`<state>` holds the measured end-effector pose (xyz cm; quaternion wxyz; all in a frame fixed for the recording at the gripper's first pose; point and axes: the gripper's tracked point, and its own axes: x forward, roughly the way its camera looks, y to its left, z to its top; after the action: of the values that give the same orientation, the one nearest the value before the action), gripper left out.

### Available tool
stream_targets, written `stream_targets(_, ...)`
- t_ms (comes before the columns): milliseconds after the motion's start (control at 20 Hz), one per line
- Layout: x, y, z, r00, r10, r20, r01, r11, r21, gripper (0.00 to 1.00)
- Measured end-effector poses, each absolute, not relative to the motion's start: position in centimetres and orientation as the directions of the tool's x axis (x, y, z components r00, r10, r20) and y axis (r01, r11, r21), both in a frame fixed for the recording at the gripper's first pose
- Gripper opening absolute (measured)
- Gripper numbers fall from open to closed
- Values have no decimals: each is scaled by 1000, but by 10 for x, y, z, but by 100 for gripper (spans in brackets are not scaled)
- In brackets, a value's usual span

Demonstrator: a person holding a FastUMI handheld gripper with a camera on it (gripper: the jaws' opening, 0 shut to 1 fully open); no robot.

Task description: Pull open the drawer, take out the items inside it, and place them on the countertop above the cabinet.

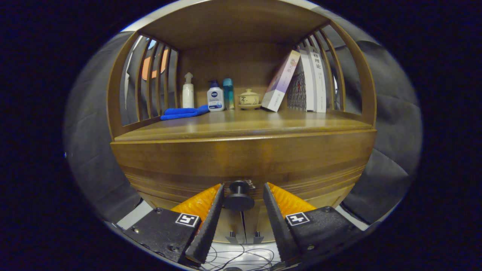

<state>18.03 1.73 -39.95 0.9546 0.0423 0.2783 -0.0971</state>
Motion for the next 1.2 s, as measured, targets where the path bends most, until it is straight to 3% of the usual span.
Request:
stream_targets(250,187,19,-412,826,-171,-536,232,971,48,55)
stream_targets(650,186,19,-411,834,-150,-530,220,973,71,39)
stream_targets(1200,124,25,-400,824,-107,-556,185,979,85,33)
